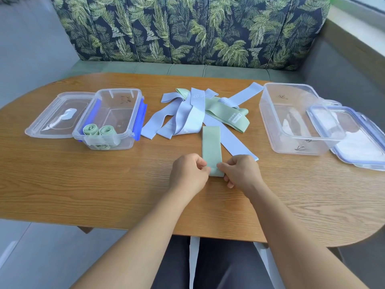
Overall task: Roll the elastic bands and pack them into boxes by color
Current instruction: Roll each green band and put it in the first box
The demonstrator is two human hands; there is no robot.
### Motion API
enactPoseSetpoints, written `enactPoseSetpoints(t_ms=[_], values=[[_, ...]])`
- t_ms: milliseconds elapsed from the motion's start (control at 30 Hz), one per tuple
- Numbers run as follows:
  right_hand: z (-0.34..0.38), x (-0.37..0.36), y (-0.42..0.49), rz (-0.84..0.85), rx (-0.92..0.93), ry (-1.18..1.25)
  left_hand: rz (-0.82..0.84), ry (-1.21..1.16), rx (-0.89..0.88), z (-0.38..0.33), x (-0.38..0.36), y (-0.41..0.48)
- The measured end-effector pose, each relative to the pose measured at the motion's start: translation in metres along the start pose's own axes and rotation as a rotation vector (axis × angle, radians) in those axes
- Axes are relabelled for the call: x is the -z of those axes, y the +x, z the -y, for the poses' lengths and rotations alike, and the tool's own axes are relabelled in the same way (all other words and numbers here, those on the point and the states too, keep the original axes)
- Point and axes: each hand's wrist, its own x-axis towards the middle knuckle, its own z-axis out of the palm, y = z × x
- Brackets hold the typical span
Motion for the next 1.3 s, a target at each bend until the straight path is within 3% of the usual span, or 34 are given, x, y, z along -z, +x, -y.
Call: enactPoseSetpoints(t_ms=[267, 467, 800, 1067, 1300], values=[[0.008, 0.0, 0.004, -0.016, -0.018, -0.045, 0.097, 0.099, -0.023, -0.003, 0.004, 0.013], [-0.002, -0.001, -0.006, -0.097, 0.016, 0.097, 0.125, 0.152, 0.012, -0.008, 0.006, 0.024], [-0.002, -0.003, -0.001, -0.065, 0.004, 0.142, 0.011, 0.081, 0.052, -0.012, 0.003, 0.028], [-0.002, -0.001, 0.008, -0.003, 0.003, 0.17, 0.017, -0.045, 0.138, -0.011, 0.006, 0.03], [0.008, 0.0, 0.016, -0.013, -0.054, 0.135, -0.024, 0.131, 0.043, -0.01, 0.0, 0.032]])
